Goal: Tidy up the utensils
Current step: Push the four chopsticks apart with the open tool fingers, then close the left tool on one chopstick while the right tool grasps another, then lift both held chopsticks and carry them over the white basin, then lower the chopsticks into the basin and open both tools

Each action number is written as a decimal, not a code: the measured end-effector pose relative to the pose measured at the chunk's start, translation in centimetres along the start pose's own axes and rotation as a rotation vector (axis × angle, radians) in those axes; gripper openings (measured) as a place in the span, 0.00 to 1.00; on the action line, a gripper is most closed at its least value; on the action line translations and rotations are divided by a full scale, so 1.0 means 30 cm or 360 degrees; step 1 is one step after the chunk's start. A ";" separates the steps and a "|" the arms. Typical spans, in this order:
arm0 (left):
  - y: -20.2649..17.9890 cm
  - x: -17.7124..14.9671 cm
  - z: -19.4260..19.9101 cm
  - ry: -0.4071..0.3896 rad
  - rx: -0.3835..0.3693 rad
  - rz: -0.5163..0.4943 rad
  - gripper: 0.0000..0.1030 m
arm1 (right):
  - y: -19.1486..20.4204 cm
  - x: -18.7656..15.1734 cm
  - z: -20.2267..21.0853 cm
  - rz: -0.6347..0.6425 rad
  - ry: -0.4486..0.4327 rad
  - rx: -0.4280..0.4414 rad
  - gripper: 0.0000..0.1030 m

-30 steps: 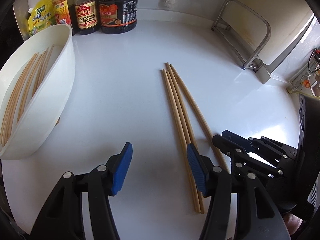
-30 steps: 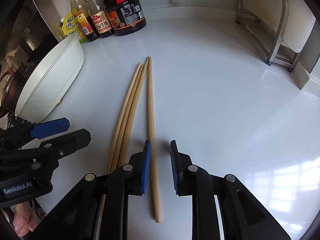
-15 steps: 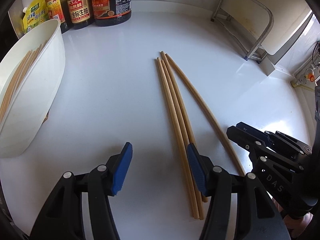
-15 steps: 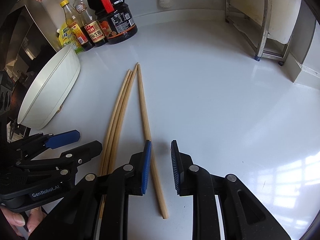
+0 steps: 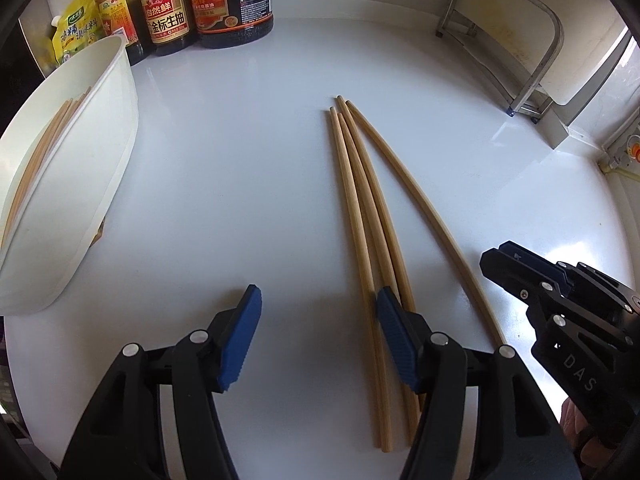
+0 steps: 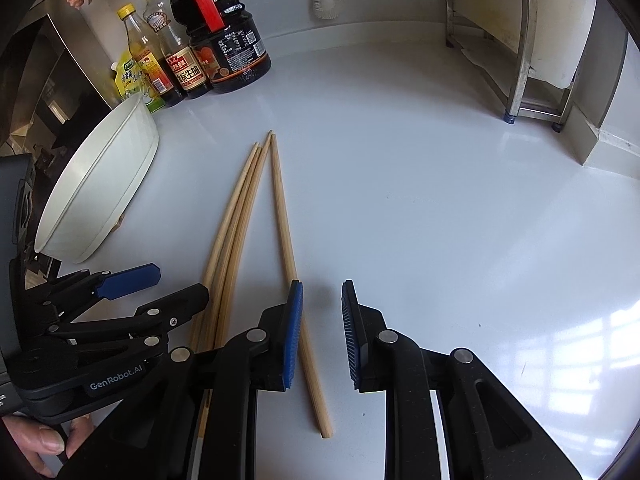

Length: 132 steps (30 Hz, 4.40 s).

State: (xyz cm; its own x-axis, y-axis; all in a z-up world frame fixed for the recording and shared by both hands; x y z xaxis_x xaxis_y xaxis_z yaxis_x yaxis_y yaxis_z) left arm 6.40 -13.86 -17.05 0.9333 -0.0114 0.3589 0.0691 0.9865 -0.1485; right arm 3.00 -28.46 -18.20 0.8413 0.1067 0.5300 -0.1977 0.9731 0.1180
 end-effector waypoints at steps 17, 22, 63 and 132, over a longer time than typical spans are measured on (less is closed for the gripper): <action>0.070 0.069 -0.025 -0.0032 0.0093 0.0079 0.61 | 0.053 0.042 -0.042 0.0141 0.0053 -0.0010 0.22; 0.058 0.083 -0.036 -0.0045 0.0103 0.0053 0.61 | 0.063 0.050 -0.055 0.0188 0.0062 -0.0061 0.22; 0.255 0.241 0.292 -0.0139 -0.0258 0.0001 0.07 | 0.313 0.289 0.114 0.0028 -0.0164 0.0051 0.06; 0.954 0.405 0.369 -0.0227 -0.0043 0.0161 0.34 | 0.910 0.547 -0.140 0.0081 0.0027 0.0112 0.07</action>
State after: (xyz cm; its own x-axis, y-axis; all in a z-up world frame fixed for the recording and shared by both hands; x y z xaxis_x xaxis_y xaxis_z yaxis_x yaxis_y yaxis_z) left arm 15.82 16.04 -6.74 0.8766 0.1126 0.4678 -0.0111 0.9767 -0.2143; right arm 13.54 0.71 -9.82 0.8375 0.1598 0.5225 -0.2749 0.9496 0.1503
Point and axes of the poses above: each gripper's, at about its wrist camera, not at the fingertips, and z roughly against the way its jaws point, y to its left, x to its top, the point moved 3 cm from there along -z, roughly the way its jaws point, and after that the axes turned 11 degrees about z, right-handed, at the moved point
